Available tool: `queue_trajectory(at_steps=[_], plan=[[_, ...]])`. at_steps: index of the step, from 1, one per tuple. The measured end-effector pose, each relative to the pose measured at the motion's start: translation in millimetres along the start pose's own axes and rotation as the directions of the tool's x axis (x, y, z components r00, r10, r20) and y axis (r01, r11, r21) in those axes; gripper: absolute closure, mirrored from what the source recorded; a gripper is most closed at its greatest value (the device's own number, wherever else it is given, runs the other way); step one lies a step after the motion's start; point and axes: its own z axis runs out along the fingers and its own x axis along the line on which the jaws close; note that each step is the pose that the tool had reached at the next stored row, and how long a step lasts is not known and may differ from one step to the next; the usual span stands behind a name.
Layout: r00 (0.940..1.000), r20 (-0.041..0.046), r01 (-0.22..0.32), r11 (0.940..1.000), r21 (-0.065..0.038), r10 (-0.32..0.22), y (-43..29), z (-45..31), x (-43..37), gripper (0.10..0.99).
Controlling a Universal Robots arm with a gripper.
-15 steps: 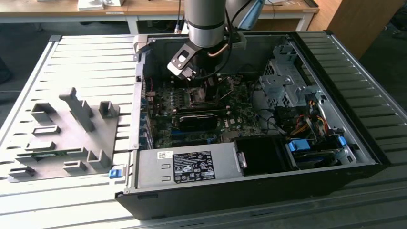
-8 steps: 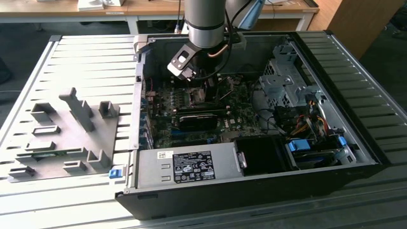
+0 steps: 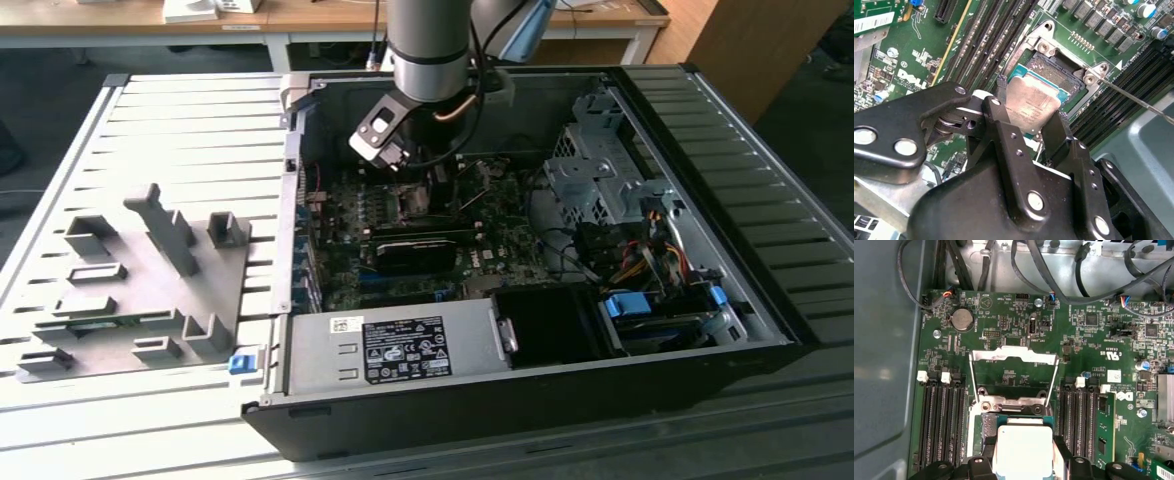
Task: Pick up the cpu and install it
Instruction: 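Place the cpu into insertion slot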
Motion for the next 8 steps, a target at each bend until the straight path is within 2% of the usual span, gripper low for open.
queue_trajectory(at_steps=[8], plan=[[1.0, 0.0, -0.001, 1.0, 0.0, 0.001, -0.7, 4.3, 5.7, 0.557]])
